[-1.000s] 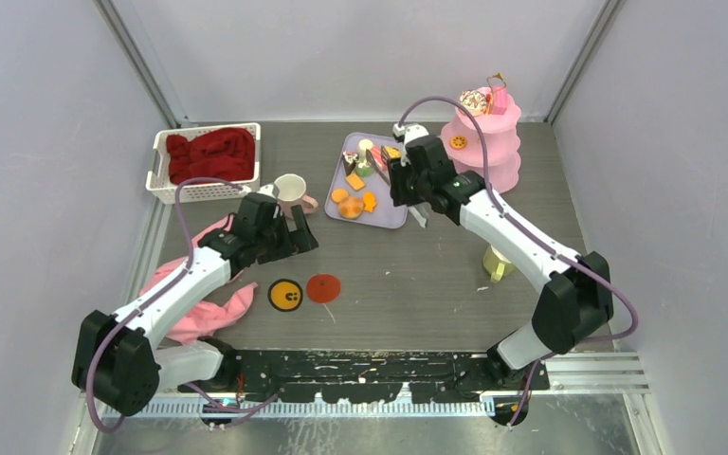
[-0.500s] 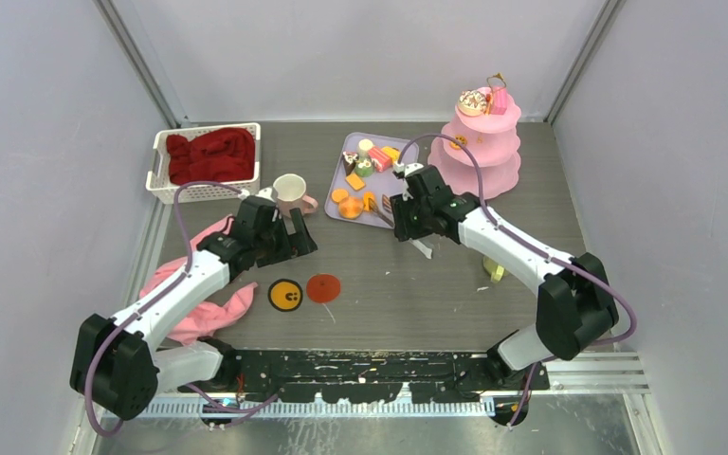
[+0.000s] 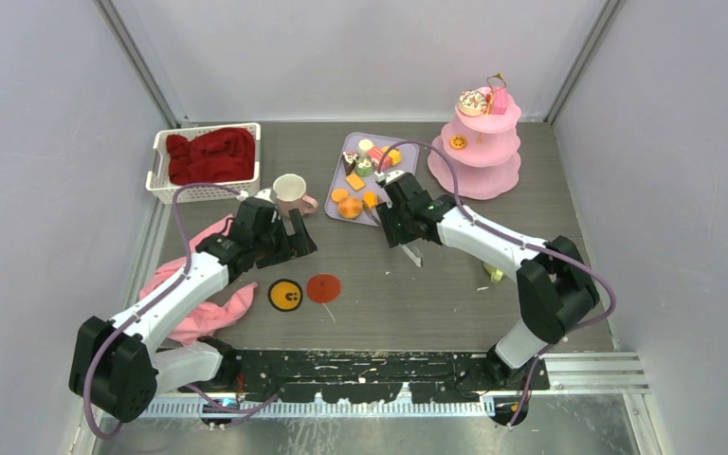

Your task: Serve the afternoon tea

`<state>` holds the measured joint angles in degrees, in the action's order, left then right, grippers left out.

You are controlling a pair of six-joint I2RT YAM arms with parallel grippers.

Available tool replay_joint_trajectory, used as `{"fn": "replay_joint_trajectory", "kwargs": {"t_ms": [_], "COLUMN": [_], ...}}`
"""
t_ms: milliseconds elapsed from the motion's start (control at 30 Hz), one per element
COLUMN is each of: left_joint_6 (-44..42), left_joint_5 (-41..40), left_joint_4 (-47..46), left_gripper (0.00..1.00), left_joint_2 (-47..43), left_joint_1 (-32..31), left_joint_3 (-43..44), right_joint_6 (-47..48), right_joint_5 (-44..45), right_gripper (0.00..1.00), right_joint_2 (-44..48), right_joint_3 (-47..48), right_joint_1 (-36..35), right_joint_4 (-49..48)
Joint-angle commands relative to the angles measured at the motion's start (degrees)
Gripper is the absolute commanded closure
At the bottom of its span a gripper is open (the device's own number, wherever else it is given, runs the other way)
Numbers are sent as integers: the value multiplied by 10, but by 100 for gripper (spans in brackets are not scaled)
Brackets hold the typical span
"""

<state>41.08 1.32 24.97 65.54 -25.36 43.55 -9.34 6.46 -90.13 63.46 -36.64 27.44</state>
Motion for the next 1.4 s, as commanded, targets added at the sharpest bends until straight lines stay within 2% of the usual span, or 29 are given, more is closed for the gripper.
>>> {"fn": "replay_joint_trajectory", "kwargs": {"t_ms": [0,400,533,767,1033,1233,1367], "left_joint_6": [4,8,8,8,8,10,10], "left_joint_5": [-9,-8,2,5,15,19,21], "left_joint_4": [-21,-30,-37,-41,-48,-55,-55], "left_gripper": [6,6,6,6,6,6,6], "left_joint_2": [-17,-28,-28,-28,-16,-10,-10], "left_joint_1": [3,3,3,4,3,3,3], "left_joint_3": [-4,-12,-13,-16,-13,-12,-12], "right_joint_6": [16,14,13,11,4,4,5], "right_joint_5": [23,24,50,86,88,75,75], "right_gripper": [52,49,49,52,57,49,49], "right_joint_2": [-12,-43,-65,-86,-68,-87,-96], "right_joint_3": [48,87,101,111,102,116,120], "right_joint_1": [-11,-11,-11,-10,1,1,2], "right_joint_4": [-44,-55,-45,-22,-23,-9,-10]}}
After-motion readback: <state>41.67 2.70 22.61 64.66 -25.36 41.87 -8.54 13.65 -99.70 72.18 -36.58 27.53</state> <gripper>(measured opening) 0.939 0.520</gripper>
